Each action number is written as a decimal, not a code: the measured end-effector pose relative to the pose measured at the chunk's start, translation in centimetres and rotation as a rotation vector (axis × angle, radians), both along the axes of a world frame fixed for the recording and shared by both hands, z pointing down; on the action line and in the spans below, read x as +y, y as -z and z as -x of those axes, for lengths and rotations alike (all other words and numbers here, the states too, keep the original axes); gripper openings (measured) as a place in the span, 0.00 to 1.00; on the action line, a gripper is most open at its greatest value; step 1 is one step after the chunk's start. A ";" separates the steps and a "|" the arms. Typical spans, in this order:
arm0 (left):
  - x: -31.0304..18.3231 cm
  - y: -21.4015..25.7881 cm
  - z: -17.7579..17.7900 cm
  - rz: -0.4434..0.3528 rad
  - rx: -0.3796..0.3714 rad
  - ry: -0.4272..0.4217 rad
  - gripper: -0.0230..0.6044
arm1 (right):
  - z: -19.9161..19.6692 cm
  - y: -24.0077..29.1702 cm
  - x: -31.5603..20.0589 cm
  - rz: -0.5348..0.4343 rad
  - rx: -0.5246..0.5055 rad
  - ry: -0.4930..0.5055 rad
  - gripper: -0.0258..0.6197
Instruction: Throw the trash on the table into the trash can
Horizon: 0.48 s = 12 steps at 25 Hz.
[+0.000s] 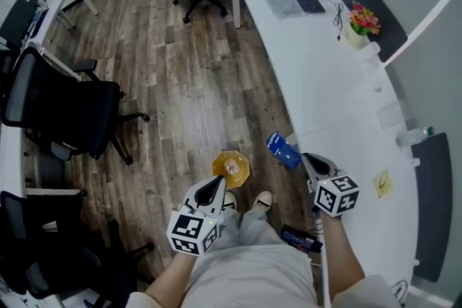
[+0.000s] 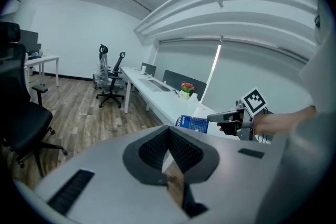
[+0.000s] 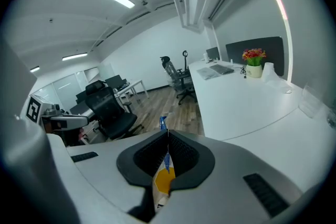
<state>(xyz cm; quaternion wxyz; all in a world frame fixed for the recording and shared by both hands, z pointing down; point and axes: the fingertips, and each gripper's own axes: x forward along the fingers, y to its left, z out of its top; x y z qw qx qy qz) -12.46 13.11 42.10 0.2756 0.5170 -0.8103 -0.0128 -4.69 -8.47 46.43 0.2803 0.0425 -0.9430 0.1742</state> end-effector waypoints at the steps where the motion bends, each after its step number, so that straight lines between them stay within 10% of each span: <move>1: 0.7 0.0 0.4 0.002 -0.004 0.015 0.04 | 0.6 -0.1 0.7 0.003 0.001 0.016 0.09; 12: 6.7 -0.3 3.0 0.007 -0.009 0.142 0.04 | 5.5 -1.2 6.5 0.019 0.016 0.150 0.09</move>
